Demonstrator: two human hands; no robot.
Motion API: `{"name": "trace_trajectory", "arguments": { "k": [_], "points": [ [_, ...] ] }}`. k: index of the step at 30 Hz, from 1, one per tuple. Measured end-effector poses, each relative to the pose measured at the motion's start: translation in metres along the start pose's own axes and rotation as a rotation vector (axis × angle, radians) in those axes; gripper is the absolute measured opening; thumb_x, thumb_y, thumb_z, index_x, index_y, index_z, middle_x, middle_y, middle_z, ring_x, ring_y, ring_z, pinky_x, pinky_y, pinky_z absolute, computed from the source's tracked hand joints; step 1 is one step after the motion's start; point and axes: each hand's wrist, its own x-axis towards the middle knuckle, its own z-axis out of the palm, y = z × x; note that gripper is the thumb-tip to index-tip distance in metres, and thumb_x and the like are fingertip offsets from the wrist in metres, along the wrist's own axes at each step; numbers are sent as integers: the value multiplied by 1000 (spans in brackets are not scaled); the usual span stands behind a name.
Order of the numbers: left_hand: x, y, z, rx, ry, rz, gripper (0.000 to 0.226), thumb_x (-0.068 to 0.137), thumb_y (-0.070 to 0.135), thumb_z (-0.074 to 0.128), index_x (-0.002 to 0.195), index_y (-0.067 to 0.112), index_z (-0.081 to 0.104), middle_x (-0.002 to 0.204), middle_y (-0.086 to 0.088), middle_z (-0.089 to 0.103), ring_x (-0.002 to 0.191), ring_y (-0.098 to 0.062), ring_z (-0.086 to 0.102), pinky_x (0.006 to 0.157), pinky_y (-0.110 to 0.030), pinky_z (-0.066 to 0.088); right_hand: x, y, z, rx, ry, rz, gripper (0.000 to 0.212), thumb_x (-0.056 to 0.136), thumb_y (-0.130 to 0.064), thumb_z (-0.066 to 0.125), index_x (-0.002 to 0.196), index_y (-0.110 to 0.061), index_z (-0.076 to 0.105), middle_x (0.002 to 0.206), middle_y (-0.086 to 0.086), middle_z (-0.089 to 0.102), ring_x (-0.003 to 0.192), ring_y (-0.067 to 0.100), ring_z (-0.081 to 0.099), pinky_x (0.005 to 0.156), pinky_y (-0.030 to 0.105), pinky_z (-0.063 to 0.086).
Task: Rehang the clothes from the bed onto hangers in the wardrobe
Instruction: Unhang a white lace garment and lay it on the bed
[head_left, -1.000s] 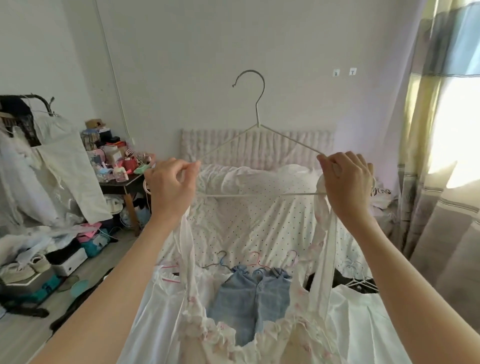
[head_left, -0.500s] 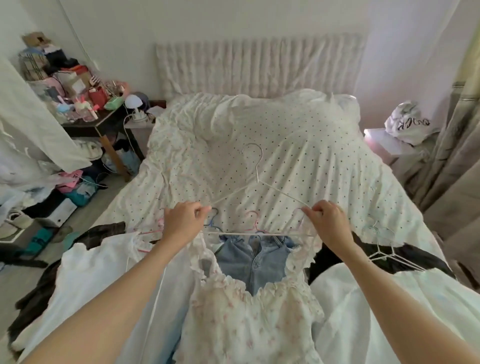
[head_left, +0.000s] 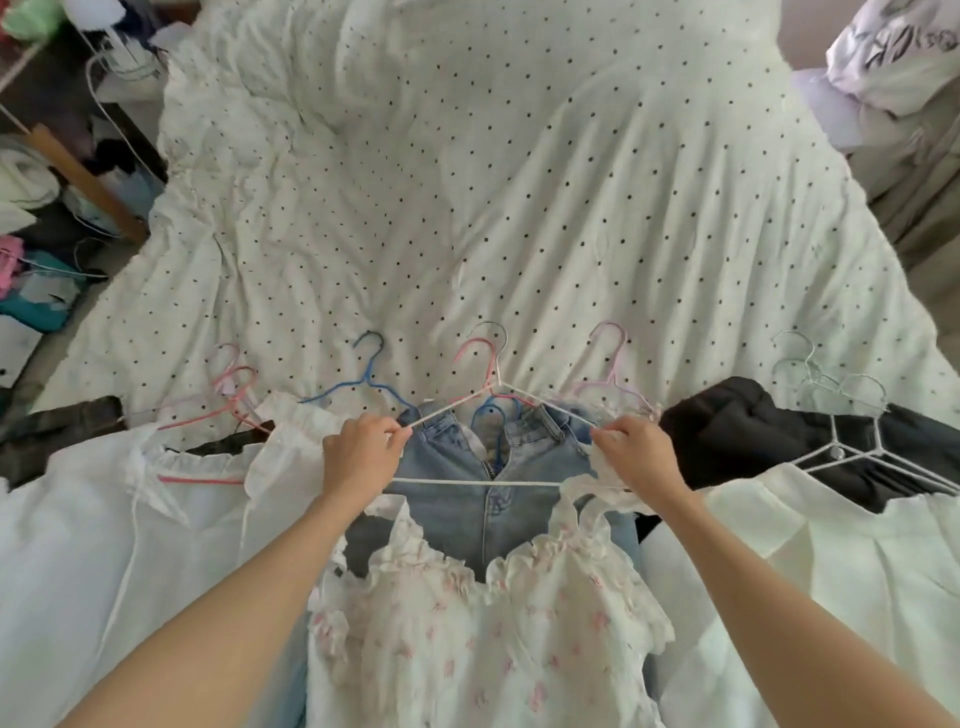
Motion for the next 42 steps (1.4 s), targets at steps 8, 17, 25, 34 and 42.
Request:
{"name": "trace_trajectory", "arguments": {
  "k": [8,17,25,34,42],
  "points": [
    [-13,-25,50,7,-31,80,17,88,22,61,98,9,65,102,-12,57,100,-35,50,81,-44,39,-1,46,44,-182,67,-5,31,92,-31,51,96,-5,67,95,13,63,86,28,53,75,40,46],
    [-62,-25,14,99,-178,117,63,89,49,26,145,19,27,153,-8,22,141,-29,16,111,-46,15,-66,26,16,-203,138,-114,56,91,-35,55,139,-11,39,144,10,39,133,28,34,110,46,23],
    [-206,1,-23,-38,-130,215,72,82,51,17,141,17,38,151,-10,28,140,-33,21,111,-50,15,-221,15,-2,-52,116,-104,69,88,-57,41,142,-14,35,149,6,34,140,25,25,116,44,16],
    [-328,31,-27,24,-275,471,77,78,56,-1,148,28,13,157,1,3,143,-16,-8,110,-31,-13,-393,56,0,-177,220,-3,87,81,-74,7,143,-19,34,150,6,32,141,25,23,115,45,11],
    [-427,31,-20,48,-432,698,67,84,50,15,147,27,17,156,2,6,143,-14,-7,114,-34,-7,-541,94,34,-105,352,304,79,82,-65,14,145,-19,30,151,5,29,142,24,22,114,43,2]
  ]
}}
